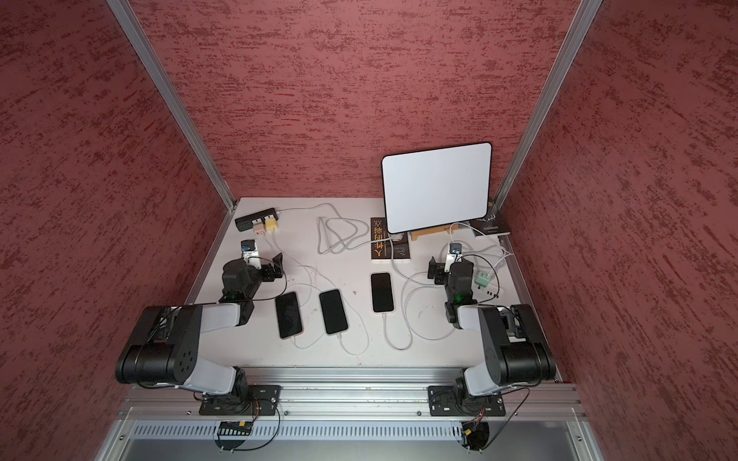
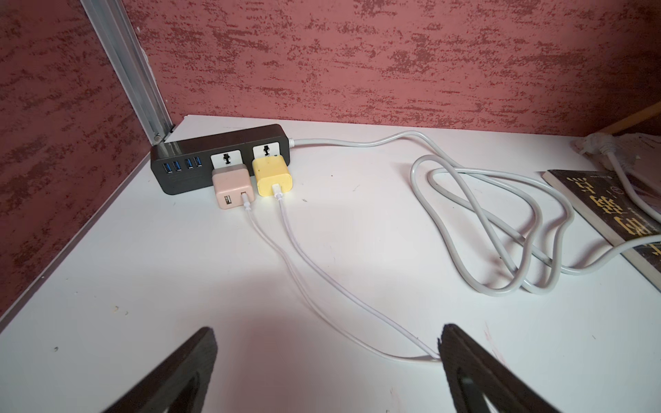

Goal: Unplug the charging cable from the phone
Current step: Pick up the phone at the center of the board.

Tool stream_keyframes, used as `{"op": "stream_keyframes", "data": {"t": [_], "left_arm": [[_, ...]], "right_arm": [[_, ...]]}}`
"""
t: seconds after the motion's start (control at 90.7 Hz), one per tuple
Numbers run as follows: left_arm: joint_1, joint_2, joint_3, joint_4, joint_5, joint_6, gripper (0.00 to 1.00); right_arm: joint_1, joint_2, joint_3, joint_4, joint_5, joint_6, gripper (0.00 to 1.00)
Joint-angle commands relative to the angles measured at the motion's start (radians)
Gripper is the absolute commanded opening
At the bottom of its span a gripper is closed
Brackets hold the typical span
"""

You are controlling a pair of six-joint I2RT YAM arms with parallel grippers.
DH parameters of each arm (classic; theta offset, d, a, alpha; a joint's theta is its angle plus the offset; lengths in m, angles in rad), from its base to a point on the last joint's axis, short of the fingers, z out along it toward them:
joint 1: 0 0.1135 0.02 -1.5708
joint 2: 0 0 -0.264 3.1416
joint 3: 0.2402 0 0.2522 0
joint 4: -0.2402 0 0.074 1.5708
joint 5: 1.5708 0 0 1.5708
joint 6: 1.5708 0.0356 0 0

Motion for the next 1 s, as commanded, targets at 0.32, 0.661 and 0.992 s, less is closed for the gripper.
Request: {"op": "stream_keyframes", "data": {"t": [0.32, 0.661, 0.992], "left_arm": [[-0.087, -0.167, 0.069, -0.215, -0.184, 0.024, 1.0], [-0.097, -0.28, 0.178, -0.524, -0.227, -0.109, 1.0], [-0.129, -0.295, 0.292, -0.745, -0.256, -0.239, 1.0]], "right_arm": [[0.097, -0.105, 0.397, -0.866, -0.076, 0.155, 0.99], [0.184, -0.211, 0.488, -1.232, -0.034, 0.315, 0.99], [0.362, -0.187, 0.611, -1.46, 0.044, 0.454, 0.99]]}}
